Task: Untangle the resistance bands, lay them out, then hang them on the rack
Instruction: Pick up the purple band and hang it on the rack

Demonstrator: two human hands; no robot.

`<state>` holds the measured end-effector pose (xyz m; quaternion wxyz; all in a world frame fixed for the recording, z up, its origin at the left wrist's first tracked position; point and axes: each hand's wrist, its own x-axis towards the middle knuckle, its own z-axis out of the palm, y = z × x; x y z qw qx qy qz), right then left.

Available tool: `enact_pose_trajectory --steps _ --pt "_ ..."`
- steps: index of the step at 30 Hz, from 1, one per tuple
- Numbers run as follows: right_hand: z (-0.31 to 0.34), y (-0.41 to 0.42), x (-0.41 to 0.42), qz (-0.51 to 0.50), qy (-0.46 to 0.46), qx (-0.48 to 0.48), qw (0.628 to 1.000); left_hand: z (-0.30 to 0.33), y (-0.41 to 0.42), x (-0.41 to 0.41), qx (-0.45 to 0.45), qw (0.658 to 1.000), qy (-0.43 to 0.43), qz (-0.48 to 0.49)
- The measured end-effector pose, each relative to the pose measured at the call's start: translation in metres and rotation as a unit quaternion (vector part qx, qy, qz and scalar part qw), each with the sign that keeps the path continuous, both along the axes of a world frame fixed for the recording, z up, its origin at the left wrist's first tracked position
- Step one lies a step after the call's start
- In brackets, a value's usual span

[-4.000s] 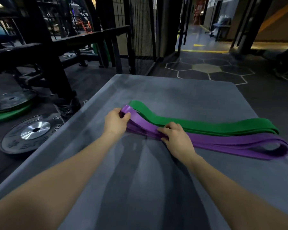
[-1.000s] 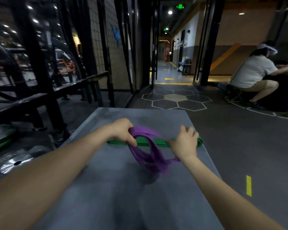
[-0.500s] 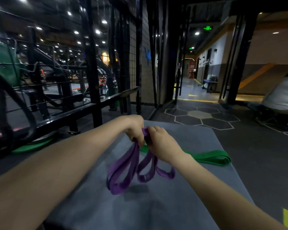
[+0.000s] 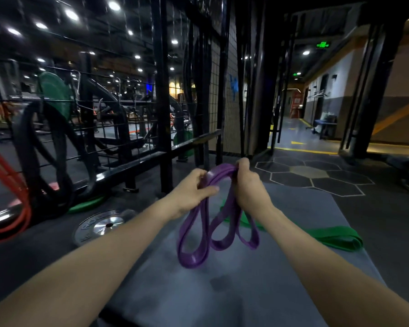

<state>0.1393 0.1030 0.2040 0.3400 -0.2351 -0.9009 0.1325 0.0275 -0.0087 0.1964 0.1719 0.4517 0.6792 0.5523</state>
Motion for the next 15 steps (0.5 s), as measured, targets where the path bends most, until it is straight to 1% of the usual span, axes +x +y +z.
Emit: enact_pose_trajectory --steps 3,5,7,9,10,13,15 --pt "0.002 -0.005 -0.009 0.045 0.003 -0.010 0.999 0.015 -0.013 -0.003 0.104 0.993 -0.054 -0.006" --pt "0.004 -0.012 -0.020 0.077 0.038 -0.018 0.996 0.027 -0.020 -0.006 0.131 0.989 -0.065 0.001" --pt "0.008 -0.020 -0.034 0.085 0.072 0.012 0.994 0.038 -0.027 -0.012 0.135 0.988 -0.070 0.023" --pt "0.009 -0.028 -0.048 0.067 0.085 0.062 0.992 0.049 -0.034 -0.020 0.126 0.988 -0.081 0.039" --pt "0.011 -0.034 -0.053 0.062 0.101 0.066 0.991 0.055 -0.037 -0.026 0.123 0.988 -0.086 0.043" --pt "0.015 -0.045 -0.071 0.089 0.170 0.038 0.981 0.071 -0.044 -0.036 0.119 0.986 -0.109 0.045" --pt "0.021 -0.047 -0.085 0.094 0.188 0.021 0.977 0.080 -0.051 -0.042 0.100 0.986 -0.122 0.050"
